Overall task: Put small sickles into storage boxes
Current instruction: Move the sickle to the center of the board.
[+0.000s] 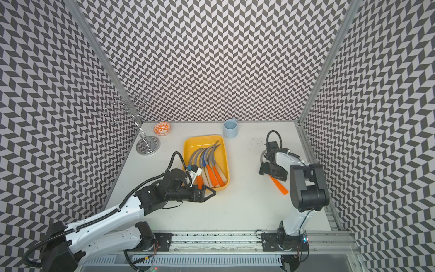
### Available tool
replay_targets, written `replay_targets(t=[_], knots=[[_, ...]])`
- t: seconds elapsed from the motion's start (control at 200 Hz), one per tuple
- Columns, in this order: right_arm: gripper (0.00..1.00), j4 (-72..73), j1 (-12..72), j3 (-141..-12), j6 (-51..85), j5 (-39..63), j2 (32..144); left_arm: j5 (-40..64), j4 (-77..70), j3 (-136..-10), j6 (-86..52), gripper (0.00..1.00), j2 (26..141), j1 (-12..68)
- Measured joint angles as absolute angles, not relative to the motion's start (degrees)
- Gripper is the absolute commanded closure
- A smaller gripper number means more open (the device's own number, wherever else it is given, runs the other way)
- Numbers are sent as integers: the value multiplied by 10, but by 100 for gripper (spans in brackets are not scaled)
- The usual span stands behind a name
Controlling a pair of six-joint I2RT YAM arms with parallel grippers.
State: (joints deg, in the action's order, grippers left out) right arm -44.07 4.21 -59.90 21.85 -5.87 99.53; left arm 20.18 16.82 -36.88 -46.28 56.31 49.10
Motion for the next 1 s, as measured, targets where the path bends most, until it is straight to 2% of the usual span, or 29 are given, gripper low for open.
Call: replay_targets(t=[0.461, 1.001], knots=[[0, -405, 57, -554, 222, -1, 959, 197, 172, -356, -463, 0, 546, 491], [8, -424, 213, -556, 265, 22, 956, 192, 172, -352, -464, 0, 543, 491]])
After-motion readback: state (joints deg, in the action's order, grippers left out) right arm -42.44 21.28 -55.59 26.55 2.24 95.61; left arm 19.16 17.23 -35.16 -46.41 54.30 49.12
